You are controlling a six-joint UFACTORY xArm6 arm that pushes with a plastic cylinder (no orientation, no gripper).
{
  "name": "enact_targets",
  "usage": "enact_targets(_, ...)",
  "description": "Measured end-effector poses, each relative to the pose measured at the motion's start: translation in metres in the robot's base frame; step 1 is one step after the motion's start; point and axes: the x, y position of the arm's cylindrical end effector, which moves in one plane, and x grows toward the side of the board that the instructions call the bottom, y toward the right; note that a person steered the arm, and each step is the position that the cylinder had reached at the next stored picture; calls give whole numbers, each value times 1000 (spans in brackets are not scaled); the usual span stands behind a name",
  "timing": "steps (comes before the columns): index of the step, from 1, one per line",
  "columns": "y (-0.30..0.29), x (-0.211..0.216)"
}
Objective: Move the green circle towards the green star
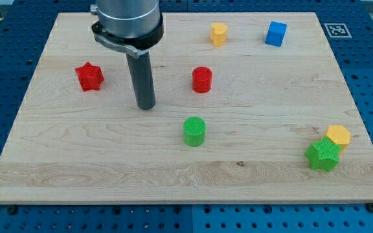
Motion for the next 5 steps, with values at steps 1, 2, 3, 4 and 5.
enact_targets(1, 0, 20)
enact_targets(2, 0, 21)
enact_targets(3, 4, 27)
enact_targets(4, 24, 38)
enact_targets(5, 30, 48)
